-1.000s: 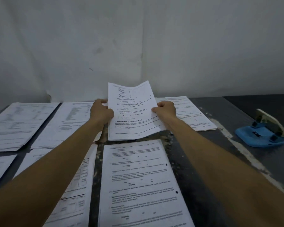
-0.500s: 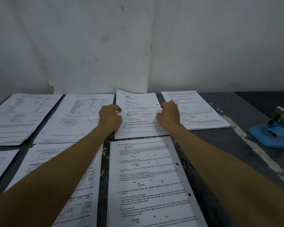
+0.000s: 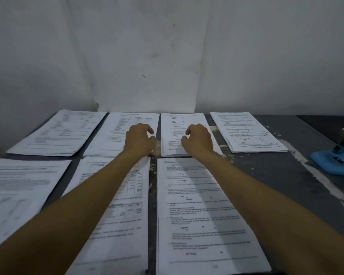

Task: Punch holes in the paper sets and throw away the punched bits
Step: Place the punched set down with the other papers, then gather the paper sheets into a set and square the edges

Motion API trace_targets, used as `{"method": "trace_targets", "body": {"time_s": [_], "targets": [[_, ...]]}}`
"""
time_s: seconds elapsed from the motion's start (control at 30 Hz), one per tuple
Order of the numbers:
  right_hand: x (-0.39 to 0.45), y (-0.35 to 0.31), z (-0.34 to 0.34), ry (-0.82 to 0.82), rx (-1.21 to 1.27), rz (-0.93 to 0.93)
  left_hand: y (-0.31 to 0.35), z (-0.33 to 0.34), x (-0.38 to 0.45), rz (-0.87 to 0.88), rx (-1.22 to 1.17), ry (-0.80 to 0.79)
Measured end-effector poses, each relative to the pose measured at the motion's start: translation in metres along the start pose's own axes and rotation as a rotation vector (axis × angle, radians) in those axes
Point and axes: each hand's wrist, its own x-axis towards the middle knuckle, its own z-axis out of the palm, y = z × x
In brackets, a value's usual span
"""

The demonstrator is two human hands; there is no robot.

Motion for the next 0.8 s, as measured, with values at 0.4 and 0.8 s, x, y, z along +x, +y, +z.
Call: {"method": "trace_targets", "body": {"time_s": [0.4,0.8], "targets": [[-0.094,-0.069,0.011,-0.168,0.074,-0.196,-0.065,-0.093,-0.087,-0.128,0.183,-0.044],[-0.128,-0.082,0.045,-0.362,-0.234,-0.292,-0.101,-0.108,-0.122,-0.309,0.459,-0.252]]}}
